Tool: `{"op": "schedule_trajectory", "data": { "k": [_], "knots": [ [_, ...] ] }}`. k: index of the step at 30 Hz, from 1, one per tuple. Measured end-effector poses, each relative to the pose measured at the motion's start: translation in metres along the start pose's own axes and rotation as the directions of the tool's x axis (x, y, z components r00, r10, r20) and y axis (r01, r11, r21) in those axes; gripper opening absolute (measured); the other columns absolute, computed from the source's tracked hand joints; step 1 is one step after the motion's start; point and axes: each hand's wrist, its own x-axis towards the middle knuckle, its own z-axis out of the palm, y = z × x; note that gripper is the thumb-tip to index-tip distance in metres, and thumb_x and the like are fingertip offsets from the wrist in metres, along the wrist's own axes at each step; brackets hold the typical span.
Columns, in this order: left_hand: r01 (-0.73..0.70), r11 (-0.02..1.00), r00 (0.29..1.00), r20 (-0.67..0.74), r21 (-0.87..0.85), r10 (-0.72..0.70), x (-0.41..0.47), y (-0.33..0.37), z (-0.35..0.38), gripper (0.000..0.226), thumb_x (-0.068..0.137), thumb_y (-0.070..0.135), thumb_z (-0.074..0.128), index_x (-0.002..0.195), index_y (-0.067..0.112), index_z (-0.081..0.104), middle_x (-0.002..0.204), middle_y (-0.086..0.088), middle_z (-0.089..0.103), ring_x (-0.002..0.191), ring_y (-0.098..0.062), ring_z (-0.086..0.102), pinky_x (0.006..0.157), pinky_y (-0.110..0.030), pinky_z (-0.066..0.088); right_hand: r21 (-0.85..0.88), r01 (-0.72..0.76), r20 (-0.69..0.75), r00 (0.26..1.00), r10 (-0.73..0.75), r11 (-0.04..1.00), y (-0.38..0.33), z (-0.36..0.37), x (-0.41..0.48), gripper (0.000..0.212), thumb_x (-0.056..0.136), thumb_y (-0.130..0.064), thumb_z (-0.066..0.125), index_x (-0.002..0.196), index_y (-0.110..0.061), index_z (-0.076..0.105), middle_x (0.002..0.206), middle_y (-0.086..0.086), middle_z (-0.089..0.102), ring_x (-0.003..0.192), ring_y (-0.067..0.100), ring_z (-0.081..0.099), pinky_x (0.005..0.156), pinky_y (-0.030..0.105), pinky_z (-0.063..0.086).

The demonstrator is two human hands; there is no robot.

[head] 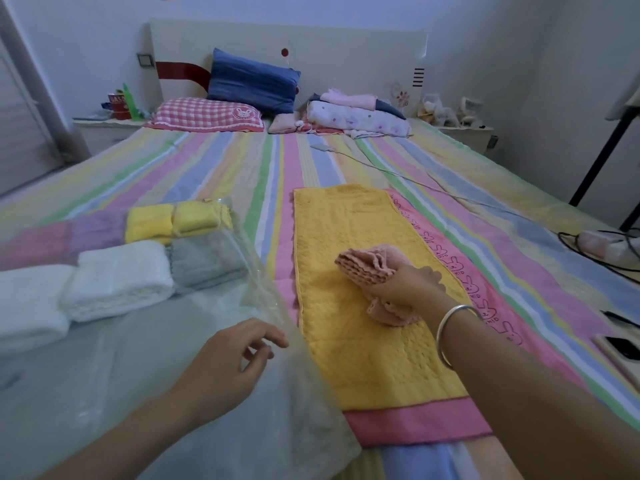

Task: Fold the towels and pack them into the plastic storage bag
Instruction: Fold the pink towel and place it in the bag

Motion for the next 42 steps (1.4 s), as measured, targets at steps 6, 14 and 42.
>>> {"op": "schedule_trajectory", "data": {
  "k": [6, 14, 42],
  "knots": [
    [0.104, 0.993, 0.993, 0.043, 0.052, -0.107, -0.045, 0.004, -0.014, 0.019, 0.088, 0.014, 0.062, 0.085, 0.032, 0.066, 0.085, 0.024, 0.065, 0.070, -0.003, 0.064, 0.062, -0.018, 0.048, 0.029, 0.231, -0.163, 0.961, -0.223, 0.973, -0.001, -0.009, -0.044, 0.060, 0.062, -0.073, 0.056, 0.111, -0.040, 0.057, 0.106, 0.008, 0.054, 0.101, 0.029, 0.052, 0.078, 0.038, 0.051],
    [0.062, 0.917, 0.963, 0.218, 0.394, -0.158, -0.109, 0.007, -0.020, 0.058, 0.057, 0.085, 0.060, 0.081, 0.033, 0.049, 0.083, 0.017, 0.053, 0.078, -0.001, 0.051, 0.070, -0.020, 0.045, 0.760, 0.316, -0.001, 0.875, -0.485, 0.568, -0.025, -0.007, -0.146, 0.011, 0.088, -0.015, 0.060, 0.092, -0.024, 0.064, 0.084, -0.004, 0.069, 0.076, 0.009, 0.064, 0.063, 0.023, 0.051],
    [0.306, 0.950, 0.873, -0.416, 0.061, -0.254, -0.156, 0.019, -0.112, 0.021, 0.077, 0.019, 0.076, 0.064, 0.030, 0.063, 0.065, 0.012, 0.066, 0.060, -0.007, 0.061, 0.062, -0.025, 0.049, -0.180, 0.883, -0.196, 0.400, -0.895, 0.434, -0.064, 0.107, -0.300, 0.043, 0.062, -0.059, 0.052, 0.094, -0.030, 0.058, 0.095, -0.004, 0.040, 0.088, 0.020, 0.051, 0.058, 0.029, 0.036]
  ]
}}
